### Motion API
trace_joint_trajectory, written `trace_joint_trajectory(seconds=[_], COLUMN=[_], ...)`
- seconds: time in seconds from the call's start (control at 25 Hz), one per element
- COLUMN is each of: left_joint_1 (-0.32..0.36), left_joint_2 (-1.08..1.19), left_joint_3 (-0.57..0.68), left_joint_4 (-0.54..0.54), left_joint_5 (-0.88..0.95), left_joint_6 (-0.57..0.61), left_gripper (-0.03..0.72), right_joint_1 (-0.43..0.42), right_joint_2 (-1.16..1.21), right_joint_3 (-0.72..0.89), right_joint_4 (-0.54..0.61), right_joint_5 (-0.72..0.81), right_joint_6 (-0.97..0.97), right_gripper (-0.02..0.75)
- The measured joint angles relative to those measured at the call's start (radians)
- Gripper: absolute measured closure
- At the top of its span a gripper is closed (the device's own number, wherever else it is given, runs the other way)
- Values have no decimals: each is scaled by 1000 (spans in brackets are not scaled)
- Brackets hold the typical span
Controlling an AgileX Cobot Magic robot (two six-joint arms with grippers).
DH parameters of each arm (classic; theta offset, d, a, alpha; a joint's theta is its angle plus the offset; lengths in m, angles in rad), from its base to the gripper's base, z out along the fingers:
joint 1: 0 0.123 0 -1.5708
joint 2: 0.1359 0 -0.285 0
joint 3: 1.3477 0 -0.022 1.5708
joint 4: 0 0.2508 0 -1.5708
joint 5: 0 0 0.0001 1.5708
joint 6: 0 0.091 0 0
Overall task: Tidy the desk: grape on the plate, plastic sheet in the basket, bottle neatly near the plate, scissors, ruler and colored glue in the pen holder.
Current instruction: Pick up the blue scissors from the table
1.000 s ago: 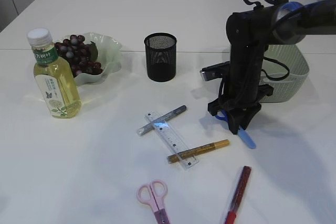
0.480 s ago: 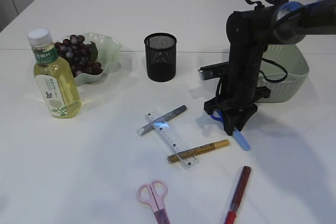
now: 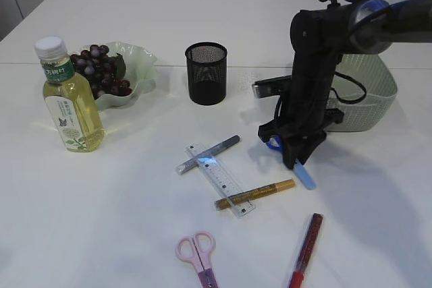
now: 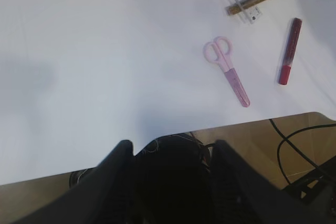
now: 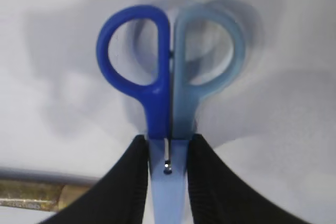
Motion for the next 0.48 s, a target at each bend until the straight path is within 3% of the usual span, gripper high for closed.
trace_joint_trajectory(seconds=[0.48], left_joint_1=[0], left_joint_2=[0], left_joint_3=[0], left_joint_4=[-2], left_joint_5=[-58], left_joint_6=[0], left_gripper=[335], right_joint_1=[0], right_joint_2=[0], right_joint_3=[-18], right_joint_4=[5], right_joint_5=[0], right_joint_6=[1], right_gripper=[523])
